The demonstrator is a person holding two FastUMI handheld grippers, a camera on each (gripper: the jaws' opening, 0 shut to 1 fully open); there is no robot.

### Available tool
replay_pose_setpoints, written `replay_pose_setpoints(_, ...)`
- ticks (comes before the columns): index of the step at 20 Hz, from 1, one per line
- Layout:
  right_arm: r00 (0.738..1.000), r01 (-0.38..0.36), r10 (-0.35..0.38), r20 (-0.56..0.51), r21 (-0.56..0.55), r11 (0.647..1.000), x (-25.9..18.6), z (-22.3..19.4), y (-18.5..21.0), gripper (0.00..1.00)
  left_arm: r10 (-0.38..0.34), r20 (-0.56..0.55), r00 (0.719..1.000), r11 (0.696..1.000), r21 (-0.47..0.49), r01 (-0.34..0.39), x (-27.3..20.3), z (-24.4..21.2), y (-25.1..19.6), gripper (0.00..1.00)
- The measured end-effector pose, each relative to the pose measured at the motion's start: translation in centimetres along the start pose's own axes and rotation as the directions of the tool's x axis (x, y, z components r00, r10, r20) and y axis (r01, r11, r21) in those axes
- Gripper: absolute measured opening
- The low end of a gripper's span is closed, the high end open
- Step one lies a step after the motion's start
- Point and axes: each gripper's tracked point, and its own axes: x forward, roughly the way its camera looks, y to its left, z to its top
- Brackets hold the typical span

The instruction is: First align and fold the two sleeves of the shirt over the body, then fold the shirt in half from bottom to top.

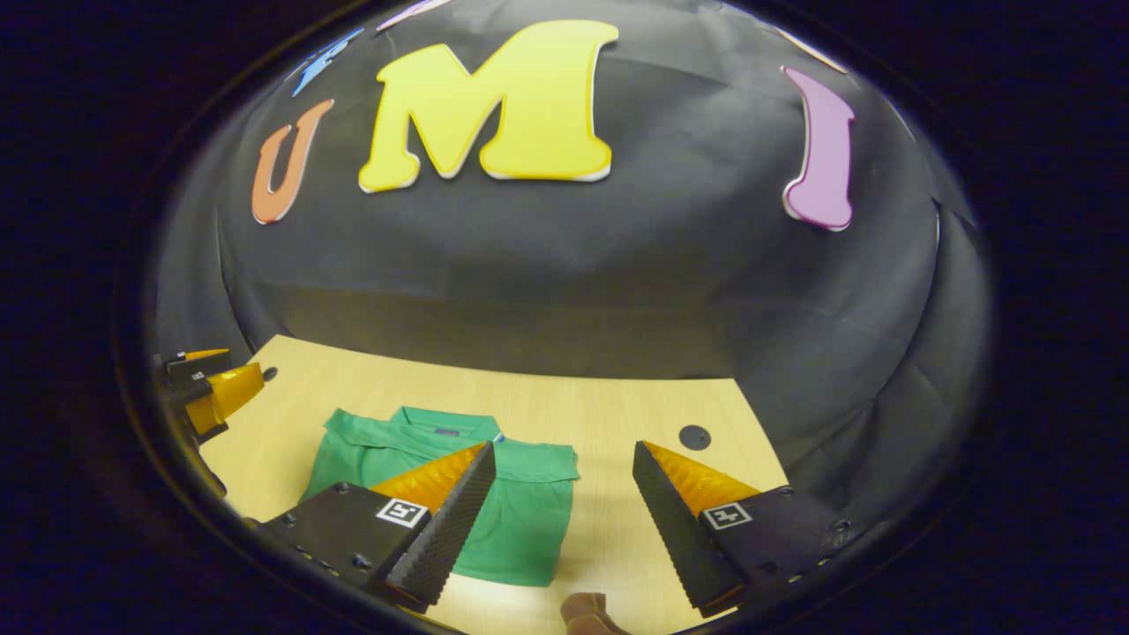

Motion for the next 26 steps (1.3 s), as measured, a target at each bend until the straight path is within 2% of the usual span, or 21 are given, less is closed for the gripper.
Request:
replay_pose_setpoints(5, 0.991, -0.012, 0.009, 0.134, 0.023, 1.000, -10.1, 2.4, 0.1, 0.97, -0.034, 0.123, 0.992, 0.999, 0.023, 0.032, -8.7, 4.6, -2.0, 1.00)
replay_pose_setpoints(11, 0.978, -0.069, 0.058, 0.203, 0.047, 0.997, -20.5, 2.4, 1.6, 0.96, -0.081, 0.186, 0.979, 0.995, -0.037, 0.090, -17.5, 6.1, -4.1, 1.00)
replay_pose_setpoints(16, 0.956, -0.068, 0.052, 0.287, 0.045, 0.997, -26.9, 1.6, 4.2, 0.96, -0.080, 0.211, 0.974, 0.995, -0.046, 0.092, -23.9, 5.6, -2.7, 1.00)
replay_pose_setpoints(18, 0.948, -0.070, 0.062, 0.313, 0.015, 0.997, -27.4, 1.6, 5.2, 0.96, -0.075, 0.214, 0.974, 0.995, -0.043, 0.086, -25.1, 5.3, -2.3, 0.99)
replay_pose_setpoints(19, 0.948, -0.057, 0.057, 0.312, -0.010, 0.998, -27.6, 1.3, 5.6, 0.97, -0.079, 0.221, 0.972, 0.995, -0.046, 0.092, -25.4, 5.3, -2.2, 0.99)
replay_pose_setpoints(23, 0.963, -0.078, 0.076, 0.259, -0.005, 0.997, -27.5, -0.6, 7.8, 0.97, -0.103, 0.218, 0.971, 0.992, -0.048, 0.116, -25.7, 4.1, -2.5, 0.99)
replay_pose_setpoints(26, 0.958, -0.077, 0.079, 0.274, -0.020, 0.997, -28.2, -0.6, 8.8, 0.97, -0.127, 0.191, 0.973, 0.990, -0.028, 0.135, -26.3, 2.8, -2.7, 0.99)
